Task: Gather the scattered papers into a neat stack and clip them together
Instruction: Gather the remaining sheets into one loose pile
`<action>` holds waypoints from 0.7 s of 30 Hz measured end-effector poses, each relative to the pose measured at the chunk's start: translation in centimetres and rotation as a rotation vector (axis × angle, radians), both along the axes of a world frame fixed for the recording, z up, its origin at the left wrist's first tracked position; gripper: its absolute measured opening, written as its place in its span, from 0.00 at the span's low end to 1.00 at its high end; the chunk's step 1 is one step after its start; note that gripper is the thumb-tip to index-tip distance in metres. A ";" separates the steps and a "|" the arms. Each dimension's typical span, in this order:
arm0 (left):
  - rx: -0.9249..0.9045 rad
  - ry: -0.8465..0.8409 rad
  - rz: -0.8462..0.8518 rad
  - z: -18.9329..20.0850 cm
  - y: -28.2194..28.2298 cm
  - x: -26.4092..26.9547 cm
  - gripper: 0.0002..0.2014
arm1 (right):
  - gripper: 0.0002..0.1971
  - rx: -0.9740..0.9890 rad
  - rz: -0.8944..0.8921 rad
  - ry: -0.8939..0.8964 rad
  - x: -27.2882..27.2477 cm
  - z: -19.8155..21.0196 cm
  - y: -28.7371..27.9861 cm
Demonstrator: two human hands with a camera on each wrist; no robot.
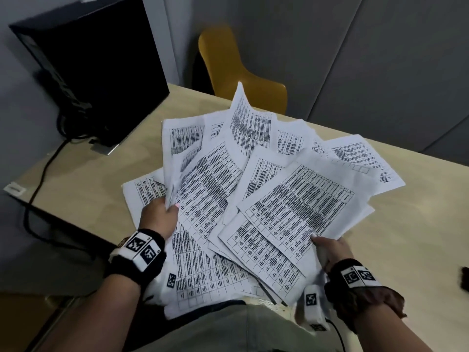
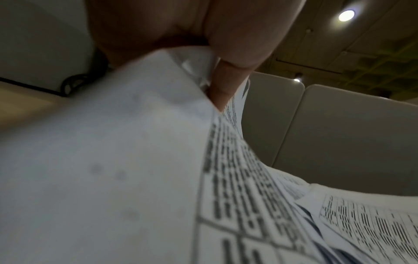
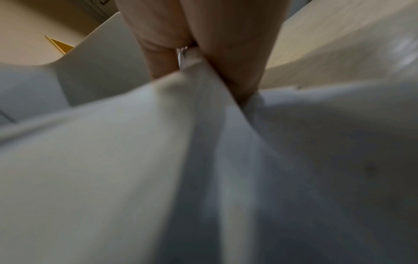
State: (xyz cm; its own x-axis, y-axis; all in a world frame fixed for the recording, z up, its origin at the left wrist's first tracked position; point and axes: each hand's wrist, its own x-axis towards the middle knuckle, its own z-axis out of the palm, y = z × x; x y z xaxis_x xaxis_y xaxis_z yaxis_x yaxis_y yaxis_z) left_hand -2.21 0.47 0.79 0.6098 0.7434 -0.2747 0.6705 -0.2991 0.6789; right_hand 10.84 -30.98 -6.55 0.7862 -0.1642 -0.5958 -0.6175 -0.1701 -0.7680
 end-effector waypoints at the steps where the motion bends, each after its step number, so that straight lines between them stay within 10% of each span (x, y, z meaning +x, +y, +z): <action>1: 0.021 -0.008 0.005 0.5 0.0 -0.2 0.12 | 0.07 0.008 -0.002 -0.003 -0.1 0.1 0.0; 13: 0.637 -0.203 -0.088 14.8 -4.5 -3.3 0.13 | 0.13 0.041 0.026 0.006 0.1 0.2 -0.2; 21: 0.224 -0.318 -0.083 13.4 -6.9 0.0 0.08 | 0.14 0.009 0.093 0.029 0.2 -0.3 -0.4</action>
State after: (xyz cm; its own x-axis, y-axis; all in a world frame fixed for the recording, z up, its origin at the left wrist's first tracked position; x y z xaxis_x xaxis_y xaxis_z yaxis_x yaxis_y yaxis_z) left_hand -2.25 -6.47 14.16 0.6991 0.7079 0.1009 0.4044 -0.5078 0.7607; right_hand 11.07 -31.35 -6.86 0.7803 -0.0858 -0.6195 -0.6212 -0.2209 -0.7518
